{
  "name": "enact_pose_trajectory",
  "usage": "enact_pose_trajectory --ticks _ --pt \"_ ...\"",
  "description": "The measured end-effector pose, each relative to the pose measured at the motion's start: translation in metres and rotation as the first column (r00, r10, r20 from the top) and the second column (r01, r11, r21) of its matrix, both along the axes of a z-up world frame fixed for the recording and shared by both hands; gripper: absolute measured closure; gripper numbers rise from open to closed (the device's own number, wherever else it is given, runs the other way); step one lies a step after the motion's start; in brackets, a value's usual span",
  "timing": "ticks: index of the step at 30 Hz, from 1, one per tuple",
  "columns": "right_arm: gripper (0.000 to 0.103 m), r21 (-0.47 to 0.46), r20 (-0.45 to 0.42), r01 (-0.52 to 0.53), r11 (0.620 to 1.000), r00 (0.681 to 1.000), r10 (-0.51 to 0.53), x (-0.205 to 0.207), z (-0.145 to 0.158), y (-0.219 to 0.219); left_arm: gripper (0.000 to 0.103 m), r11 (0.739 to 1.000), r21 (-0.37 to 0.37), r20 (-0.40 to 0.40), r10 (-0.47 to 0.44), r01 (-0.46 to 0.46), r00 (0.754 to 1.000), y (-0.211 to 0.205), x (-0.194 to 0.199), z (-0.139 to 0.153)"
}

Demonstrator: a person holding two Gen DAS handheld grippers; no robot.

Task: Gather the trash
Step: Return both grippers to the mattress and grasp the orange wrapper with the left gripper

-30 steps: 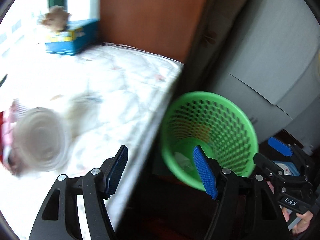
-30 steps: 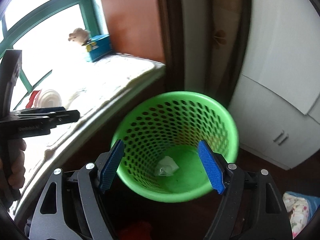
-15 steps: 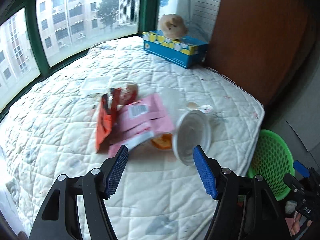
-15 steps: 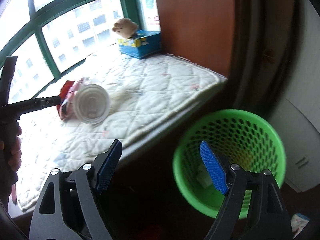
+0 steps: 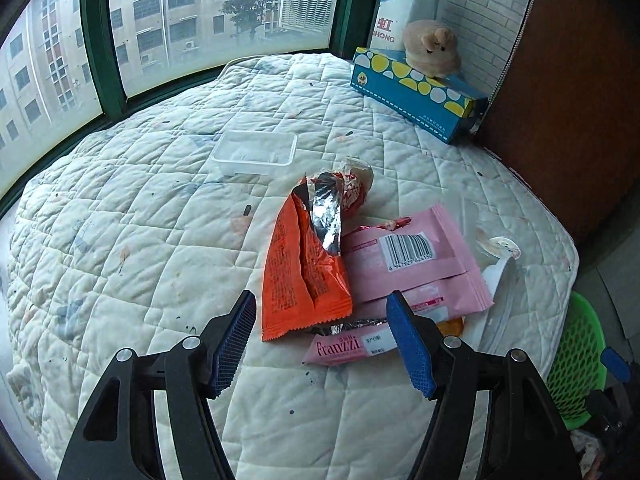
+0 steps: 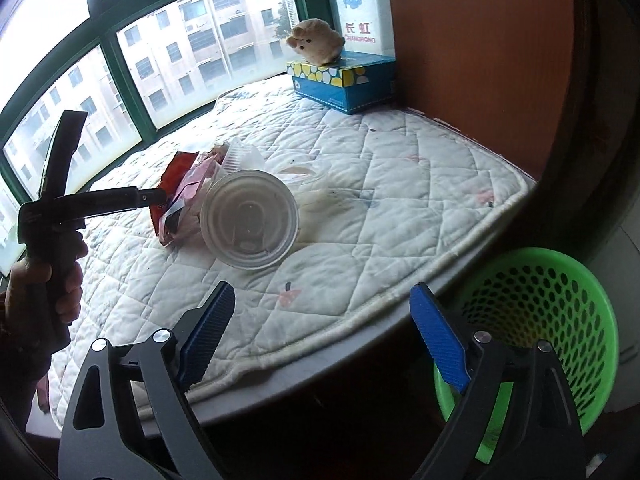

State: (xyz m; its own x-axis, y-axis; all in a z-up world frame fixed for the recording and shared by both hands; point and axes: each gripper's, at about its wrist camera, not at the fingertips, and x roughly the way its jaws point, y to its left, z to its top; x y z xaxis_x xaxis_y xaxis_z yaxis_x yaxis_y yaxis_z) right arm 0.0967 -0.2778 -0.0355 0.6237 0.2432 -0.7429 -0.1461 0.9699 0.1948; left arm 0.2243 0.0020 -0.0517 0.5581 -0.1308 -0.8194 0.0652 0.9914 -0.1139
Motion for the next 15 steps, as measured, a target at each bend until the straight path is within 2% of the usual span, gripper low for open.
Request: enact_pose_trajectory --ticks 7,12,14,15 --pt "0.01 0.019 -0.012 -0.058 0.998 0.998 0.059 0.021 -0.008 0.022 0.04 1.0 -0.013 -0.014 -0.014 0.013 1.0 0.007 0.018 -0.011" --pt "0.009 0.041 -0.025 -0.084 0.996 0.996 0.085 0.039 -0.014 0.032 0.053 0.999 -0.026 -0.021 -0.043 0.043 0.999 0.008 0.024 -0.014" --pt "0.007 0.057 -0.032 -0.093 0.994 0.995 0.095 0.046 -0.017 0.035 0.064 0.998 -0.04 -0.024 -0.058 0.057 0.998 0.009 0.026 -0.014" --pt "0.007 0.067 -0.037 -0.097 0.993 0.994 0.1 0.05 -0.019 0.036 0.067 0.997 -0.048 -0.027 -0.066 0.064 0.997 0.009 0.026 -0.014"
